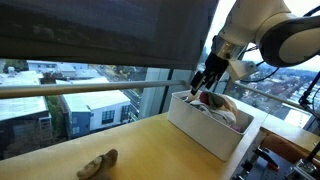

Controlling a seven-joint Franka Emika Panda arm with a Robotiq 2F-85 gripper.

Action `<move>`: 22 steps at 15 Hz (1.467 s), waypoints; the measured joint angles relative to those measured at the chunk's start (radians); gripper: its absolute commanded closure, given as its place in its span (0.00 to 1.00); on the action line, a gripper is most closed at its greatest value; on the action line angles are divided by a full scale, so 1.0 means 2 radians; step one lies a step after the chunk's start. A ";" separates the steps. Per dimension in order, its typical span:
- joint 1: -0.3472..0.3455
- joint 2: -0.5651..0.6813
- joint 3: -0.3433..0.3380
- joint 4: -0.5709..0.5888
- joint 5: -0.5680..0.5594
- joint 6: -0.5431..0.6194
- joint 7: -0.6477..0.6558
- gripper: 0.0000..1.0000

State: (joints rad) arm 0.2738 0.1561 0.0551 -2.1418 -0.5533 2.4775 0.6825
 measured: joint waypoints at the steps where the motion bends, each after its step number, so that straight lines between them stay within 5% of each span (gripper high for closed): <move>1: 0.013 0.011 0.015 0.003 0.000 0.000 0.010 0.00; 9: 0.101 0.197 0.050 0.135 0.012 0.011 0.025 0.00; 16: 0.137 0.351 0.050 0.302 0.099 0.008 -0.055 0.00; 22: 0.169 0.424 0.050 0.409 0.161 -0.021 -0.103 0.00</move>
State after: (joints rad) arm 0.6125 1.0049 0.1546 -1.3231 -0.2319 2.4362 0.4771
